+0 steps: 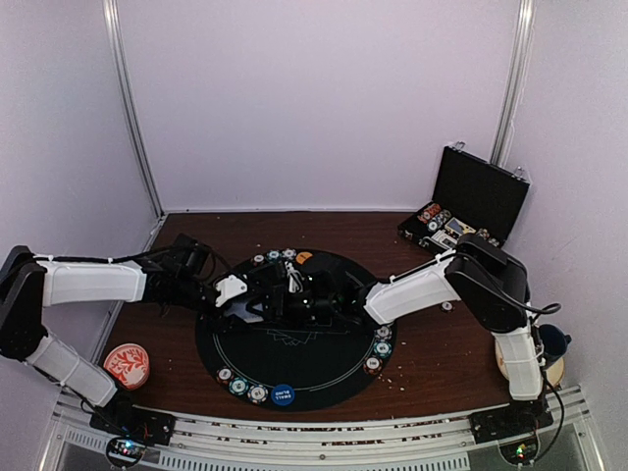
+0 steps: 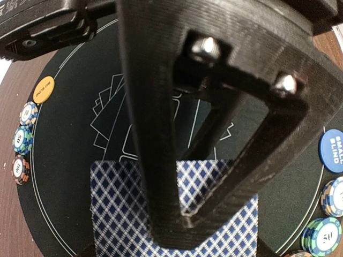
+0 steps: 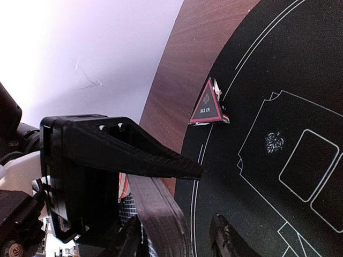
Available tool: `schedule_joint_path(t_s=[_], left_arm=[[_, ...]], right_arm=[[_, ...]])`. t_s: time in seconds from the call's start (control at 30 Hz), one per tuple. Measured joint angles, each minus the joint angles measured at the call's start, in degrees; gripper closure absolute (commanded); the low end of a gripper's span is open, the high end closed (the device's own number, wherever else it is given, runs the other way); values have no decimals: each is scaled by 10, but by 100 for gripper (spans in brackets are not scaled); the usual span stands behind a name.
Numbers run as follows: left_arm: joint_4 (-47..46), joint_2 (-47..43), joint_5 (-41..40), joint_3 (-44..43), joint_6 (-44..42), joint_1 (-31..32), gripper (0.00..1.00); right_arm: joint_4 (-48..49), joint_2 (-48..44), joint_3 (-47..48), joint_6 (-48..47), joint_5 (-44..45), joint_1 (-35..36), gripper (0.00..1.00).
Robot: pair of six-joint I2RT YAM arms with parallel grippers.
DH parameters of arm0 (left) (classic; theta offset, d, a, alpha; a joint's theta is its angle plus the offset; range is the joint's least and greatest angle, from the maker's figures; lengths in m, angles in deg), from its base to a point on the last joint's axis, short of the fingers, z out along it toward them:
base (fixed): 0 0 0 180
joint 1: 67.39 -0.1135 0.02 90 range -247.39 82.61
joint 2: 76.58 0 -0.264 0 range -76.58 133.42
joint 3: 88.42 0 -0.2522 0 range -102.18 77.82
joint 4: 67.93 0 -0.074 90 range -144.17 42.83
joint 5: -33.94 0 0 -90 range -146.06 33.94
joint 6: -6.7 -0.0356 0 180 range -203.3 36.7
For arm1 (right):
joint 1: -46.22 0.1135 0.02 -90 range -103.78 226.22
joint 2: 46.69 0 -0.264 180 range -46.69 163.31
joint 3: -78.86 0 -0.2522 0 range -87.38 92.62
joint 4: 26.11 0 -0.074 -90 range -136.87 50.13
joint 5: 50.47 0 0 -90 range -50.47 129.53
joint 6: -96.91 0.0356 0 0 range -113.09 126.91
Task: Distribute texas hold em gaming equipment
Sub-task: Pass from the right arm to the left, then pick up the poker card from the face-down deck piles.
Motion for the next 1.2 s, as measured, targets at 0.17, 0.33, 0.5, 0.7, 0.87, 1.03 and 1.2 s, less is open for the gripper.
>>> schedule_joint_path(t_s=[0.17, 0.33, 0.5, 0.7, 0.87, 1.03, 1.2], left_arm=[[3, 3, 0, 0, 0, 0, 93], [8, 3, -2, 0, 0, 0, 93], [5, 5, -1, 0, 0, 0, 93], [-2, 7, 2, 0, 0, 1, 92], [-6, 12, 3, -1, 0, 3, 92], [-3, 18, -3, -1, 0, 3, 92], [0, 19, -5, -1, 0, 3, 92]], right_arm=[[-1, 10, 10, 0, -1, 0, 63], [-3, 9, 10, -6, 10, 0, 74], [-12, -3, 3, -13, 21, -1, 77], [-20, -11, -2, -21, 24, -2, 77], [-38, -19, -4, -29, 33, -3, 69], [-57, -26, -12, -36, 45, -9, 67], [-67, -28, -12, -37, 51, -9, 55]])
